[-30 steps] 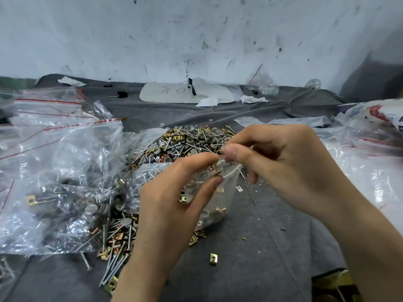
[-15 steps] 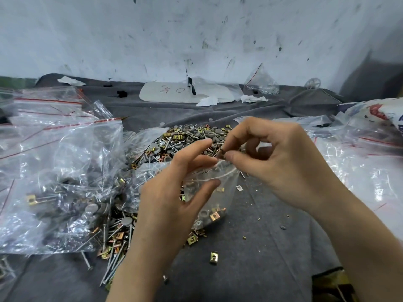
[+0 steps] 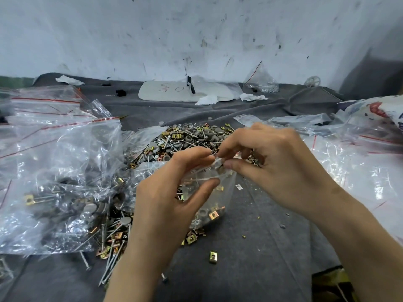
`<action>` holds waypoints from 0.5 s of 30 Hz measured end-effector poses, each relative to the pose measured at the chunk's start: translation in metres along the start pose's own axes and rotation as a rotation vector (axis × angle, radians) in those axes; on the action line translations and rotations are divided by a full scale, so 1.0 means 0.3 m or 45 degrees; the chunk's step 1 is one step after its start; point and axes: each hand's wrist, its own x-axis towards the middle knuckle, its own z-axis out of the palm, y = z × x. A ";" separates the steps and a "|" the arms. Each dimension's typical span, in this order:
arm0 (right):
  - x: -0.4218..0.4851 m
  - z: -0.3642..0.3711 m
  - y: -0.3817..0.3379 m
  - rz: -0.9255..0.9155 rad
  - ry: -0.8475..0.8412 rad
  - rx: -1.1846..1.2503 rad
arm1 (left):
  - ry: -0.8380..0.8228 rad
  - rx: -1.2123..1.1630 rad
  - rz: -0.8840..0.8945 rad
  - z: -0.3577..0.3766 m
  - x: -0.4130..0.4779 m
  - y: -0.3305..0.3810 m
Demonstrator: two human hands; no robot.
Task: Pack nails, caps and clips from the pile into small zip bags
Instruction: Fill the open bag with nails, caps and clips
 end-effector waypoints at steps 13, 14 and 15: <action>-0.093 0.359 0.248 0.768 -0.325 0.009 | 0.097 0.078 -0.011 -0.023 0.003 -0.028; -0.102 0.375 0.254 0.756 -0.288 0.000 | 0.096 0.075 -0.018 -0.026 0.002 -0.028; -0.103 0.384 0.259 0.737 -0.258 -0.004 | 0.097 0.078 -0.022 -0.029 0.003 -0.028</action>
